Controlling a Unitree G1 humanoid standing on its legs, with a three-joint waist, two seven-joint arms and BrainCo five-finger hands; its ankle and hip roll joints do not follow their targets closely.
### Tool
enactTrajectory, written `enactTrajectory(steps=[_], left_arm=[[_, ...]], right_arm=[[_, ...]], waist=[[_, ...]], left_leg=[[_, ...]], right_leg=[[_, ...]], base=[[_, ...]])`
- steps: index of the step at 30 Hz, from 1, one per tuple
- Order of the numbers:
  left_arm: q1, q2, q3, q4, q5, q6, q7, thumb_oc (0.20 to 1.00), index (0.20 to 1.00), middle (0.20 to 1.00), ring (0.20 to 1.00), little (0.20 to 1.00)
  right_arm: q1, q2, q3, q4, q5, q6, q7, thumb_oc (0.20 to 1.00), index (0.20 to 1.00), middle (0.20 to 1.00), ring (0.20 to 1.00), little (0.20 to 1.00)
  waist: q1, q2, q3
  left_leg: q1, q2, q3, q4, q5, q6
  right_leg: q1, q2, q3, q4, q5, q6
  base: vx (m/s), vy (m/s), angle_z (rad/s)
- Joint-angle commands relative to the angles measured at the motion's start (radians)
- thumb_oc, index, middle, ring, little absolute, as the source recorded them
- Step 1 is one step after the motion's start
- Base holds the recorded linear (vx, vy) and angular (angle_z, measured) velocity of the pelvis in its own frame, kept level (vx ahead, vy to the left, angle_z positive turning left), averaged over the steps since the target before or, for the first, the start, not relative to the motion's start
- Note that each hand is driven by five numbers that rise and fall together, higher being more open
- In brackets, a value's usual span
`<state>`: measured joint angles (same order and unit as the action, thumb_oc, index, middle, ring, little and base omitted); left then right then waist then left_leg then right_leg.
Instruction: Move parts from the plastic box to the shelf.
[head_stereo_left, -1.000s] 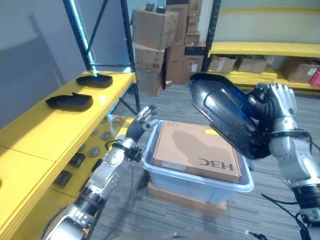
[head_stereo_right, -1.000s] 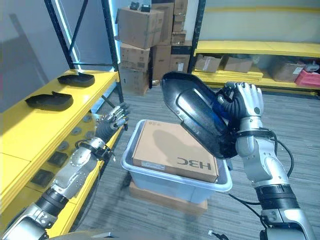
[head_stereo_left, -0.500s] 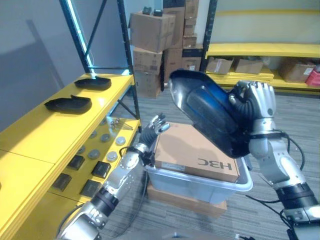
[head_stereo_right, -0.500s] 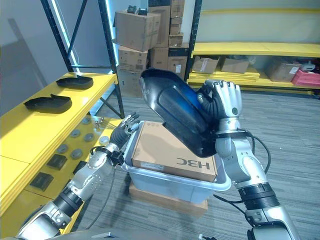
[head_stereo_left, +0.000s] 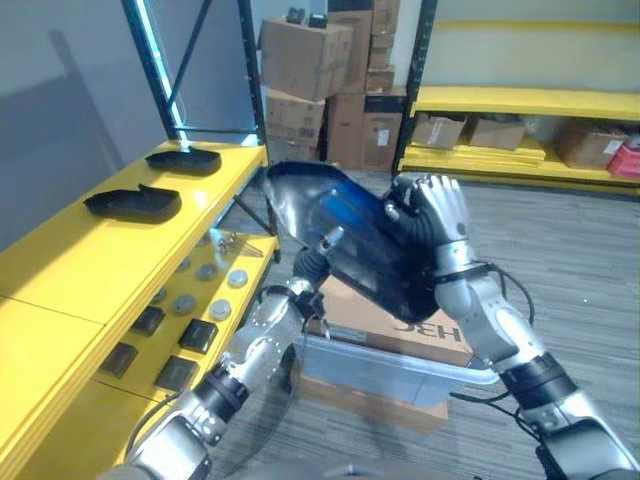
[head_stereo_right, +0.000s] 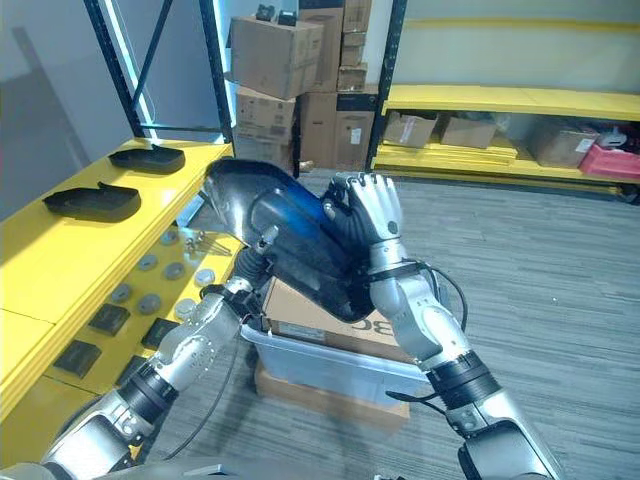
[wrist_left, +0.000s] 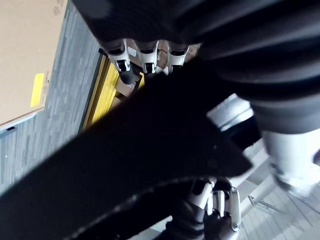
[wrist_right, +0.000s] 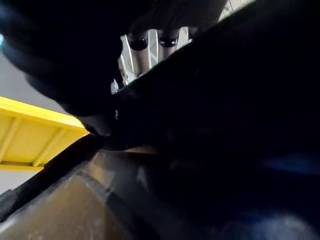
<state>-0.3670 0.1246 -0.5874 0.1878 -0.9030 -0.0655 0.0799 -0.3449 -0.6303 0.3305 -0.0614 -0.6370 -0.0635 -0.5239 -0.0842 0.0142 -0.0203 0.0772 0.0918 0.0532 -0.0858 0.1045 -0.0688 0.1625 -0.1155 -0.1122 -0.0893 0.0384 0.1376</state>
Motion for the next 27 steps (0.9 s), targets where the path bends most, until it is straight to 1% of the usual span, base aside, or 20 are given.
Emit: enactTrajectory(steps=[1, 3, 4, 5, 6, 7, 13, 16, 19, 20, 21, 23, 24, 25, 26, 27], left_arm=[[-0.128, -0.034, -0.025, 0.059, -0.054, -0.067, -0.016, 1.0, 1.0, 1.0, 1.0, 1.0], [-0.134, -0.033, -0.028, 0.059, -0.043, -0.074, -0.008, 1.0, 1.0, 1.0, 1.0, 1.0], [-0.139, -0.034, -0.028, 0.058, -0.036, -0.078, -0.009, 0.843, 0.843, 0.843, 0.843, 0.843], [-0.139, -0.033, -0.027, 0.058, -0.036, -0.078, -0.009, 0.219, 0.219, 0.219, 0.219, 0.219], [-0.142, -0.028, -0.026, 0.058, -0.004, -0.087, -0.006, 0.2, 0.2, 0.2, 0.2, 0.2], [-0.142, -0.028, -0.025, 0.058, -0.004, -0.087, -0.005, 0.2, 0.2, 0.2, 0.2, 0.2], [-0.153, -0.005, -0.027, 0.06, 0.098, -0.109, 0.03, 0.2, 0.2, 0.2, 0.2, 0.2], [-0.151, -0.001, -0.024, 0.062, 0.118, -0.115, 0.041, 0.2, 0.2, 0.2, 0.2, 0.2], [-0.139, 0.022, -0.008, 0.04, 0.172, -0.125, 0.066, 0.2, 0.2, 0.2, 0.2, 0.2], [-0.129, 0.042, 0.015, 0.018, 0.208, -0.14, 0.09, 0.2, 0.2, 0.2, 0.2, 0.2], [-0.127, 0.043, 0.015, 0.017, 0.209, -0.139, 0.091, 0.2, 0.2, 0.2, 0.2, 0.2], [-0.097, 0.085, 0.054, -0.042, 0.316, -0.159, 0.135, 0.2, 0.2, 0.2, 0.2, 0.2], [-0.072, 0.144, 0.09, -0.112, 0.501, -0.191, 0.184, 0.2, 0.2, 0.2, 0.2, 0.2], [-0.068, 0.145, 0.09, -0.117, 0.505, -0.189, 0.187, 0.2, 0.2, 0.2, 0.2, 0.2], [-0.047, 0.172, 0.116, -0.152, 0.564, -0.2, 0.211, 0.2, 0.2, 0.2, 0.2, 0.2], [-0.016, 0.217, 0.169, -0.208, 0.665, -0.216, 0.256, 0.2, 0.2, 0.2, 0.2, 0.2]], right_arm=[[-0.171, 0.067, 0.016, -0.017, 0.054, -0.062, 0.015, 0.2, 0.2, 0.2, 0.2, 0.2], [-0.172, 0.084, 0.026, -0.033, 0.064, -0.067, 0.018, 0.2, 0.2, 0.2, 0.2, 0.2], [-0.18, 0.106, 0.043, -0.058, 0.076, -0.078, 0.021, 0.2, 0.2, 0.2, 0.2, 0.2], [-0.179, 0.106, 0.043, -0.058, 0.076, -0.078, 0.021, 0.2, 0.2, 0.2, 0.2, 0.2], [-0.183, 0.119, 0.055, -0.073, 0.089, -0.089, 0.026, 0.2, 0.2, 0.2, 0.2, 0.2], [-0.183, 0.119, 0.055, -0.073, 0.089, -0.089, 0.026, 0.2, 0.2, 0.2, 0.2, 0.2], [-0.171, 0.142, 0.08, -0.128, 0.13, -0.118, 0.039, 0.2, 0.2, 0.2, 0.2, 0.2], [-0.161, 0.148, 0.084, -0.145, 0.144, -0.125, 0.04, 0.2, 0.2, 0.2, 0.2, 0.2], [-0.131, 0.163, 0.083, -0.179, 0.177, -0.141, 0.041, 0.2, 0.2, 0.2, 0.2, 0.2], [-0.106, 0.173, 0.083, -0.192, 0.201, -0.153, 0.036, 0.2, 0.2, 0.2, 0.2, 0.2], [-0.105, 0.174, 0.082, -0.193, 0.201, -0.153, 0.037, 0.2, 0.2, 0.2, 0.2, 0.2], [-0.063, 0.183, 0.083, -0.208, 0.229, -0.173, 0.04, 0.2, 0.2, 0.2, 0.2, 0.2], [-0.018, 0.182, 0.095, -0.227, 0.242, -0.204, 0.047, 0.2, 0.2, 0.2, 0.2, 0.2], [-0.016, 0.183, 0.096, -0.228, 0.242, -0.205, 0.047, 0.2, 0.2, 0.2, 0.2, 0.2], [0.007, 0.182, 0.103, -0.237, 0.253, -0.218, 0.055, 0.2, 0.2, 0.2, 0.2, 0.2], [0.036, 0.186, 0.11, -0.246, 0.295, -0.239, 0.08, 0.2, 0.2, 0.2, 0.2, 0.2]], waist=[[0.021, -0.044, -0.005], [0.021, -0.045, -0.004], [0.022, -0.045, -0.002], [0.021, -0.045, -0.002], [0.022, -0.046, -0.002], [0.022, -0.046, -0.002], [0.028, -0.051, 0.001], [0.029, -0.051, 0.001], [0.034, -0.05, 0.004], [0.037, -0.048, 0.009], [0.037, -0.049, 0.008], [0.045, -0.047, 0.014], [0.054, -0.046, 0.021], [0.053, -0.047, 0.02], [0.057, -0.045, 0.021], [0.066, -0.044, 0.028]], left_leg=[[0.085, -0.012, 0.017, 0.004, -0.181, 0.031], [0.085, -0.013, 0.016, 0.004, -0.181, 0.032], [0.086, -0.013, 0.018, 0.005, -0.182, 0.033], [0.086, -0.014, 0.018, 0.005, -0.182, 0.033], [0.086, -0.014, 0.019, 0.005, -0.182, 0.033], [0.086, -0.014, 0.019, 0.005, -0.182, 0.033], [0.081, -0.014, 0.02, 0.005, -0.181, 0.034], [0.08, -0.015, 0.02, 0.006, -0.179, 0.034], [0.08, -0.016, 0.018, 0.006, -0.179, 0.035], [0.079, -0.018, 0.017, 0.007, -0.178, 0.035], [0.079, -0.018, 0.017, 0.007, -0.178, 0.035], [0.076, -0.019, 0.013, 0.007, -0.177, 0.034], [0.074, -0.017, 0.01, 0.008, -0.176, 0.033], [0.075, -0.017, 0.01, 0.008, -0.177, 0.033], [0.073, -0.017, 0.009, 0.009, -0.175, 0.032], [0.063, -0.018, 0.005, 0.018, -0.168, 0.03]], right_leg=[[-0.05, 0.019, -0.024, 0.051, -0.083, -0.025], [-0.051, 0.018, -0.024, 0.053, -0.082, -0.025], [-0.051, 0.018, -0.024, 0.053, -0.082, -0.025], [-0.051, 0.018, -0.024, 0.053, -0.082, -0.025], [-0.052, 0.016, -0.024, 0.053, -0.08, -0.025], [-0.052, 0.016, -0.024, 0.053, -0.08, -0.025], [-0.054, 0.014, -0.025, 0.051, -0.079, -0.024], [-0.056, 0.013, -0.026, 0.052, -0.079, -0.024], [-0.054, 0.012, -0.028, 0.052, -0.08, -0.024], [-0.057, 0.011, -0.027, 0.052, -0.079, -0.024], [-0.057, 0.011, -0.027, 0.052, -0.079, -0.024], [-0.06, 0.01, -0.028, 0.051, -0.079, -0.024], [-0.06, 0.01, -0.032, 0.05, -0.081, -0.025], [-0.059, 0.01, -0.033, 0.05, -0.082, -0.025], [-0.059, 0.01, -0.034, 0.049, -0.082, -0.026], [-0.064, 0.008, -0.037, 0.052, -0.078, -0.027]], base=[[-0.01, 0.005, -0.04], [0.0, 0.002, -0.07], [0.01, 0.003, -0.07], [0.01, 0.006, -0.04], [0.0, 0.0, 0.0], [0.0, 0.0, 0.0], [0.0, 0.0, 0.0], [0.0, -0.003, -0.01], [0.0, -0.018, -0.01], [0.0, -0.032, 0.01], [-0.02, -0.036, 0.0], [0.0, -0.034, 0.0], [0.0, -0.053, -0.01], [0.01, -0.063, 0.0], [-0.03, -0.058, 0.01], [0.0, -0.058, 0.04]])
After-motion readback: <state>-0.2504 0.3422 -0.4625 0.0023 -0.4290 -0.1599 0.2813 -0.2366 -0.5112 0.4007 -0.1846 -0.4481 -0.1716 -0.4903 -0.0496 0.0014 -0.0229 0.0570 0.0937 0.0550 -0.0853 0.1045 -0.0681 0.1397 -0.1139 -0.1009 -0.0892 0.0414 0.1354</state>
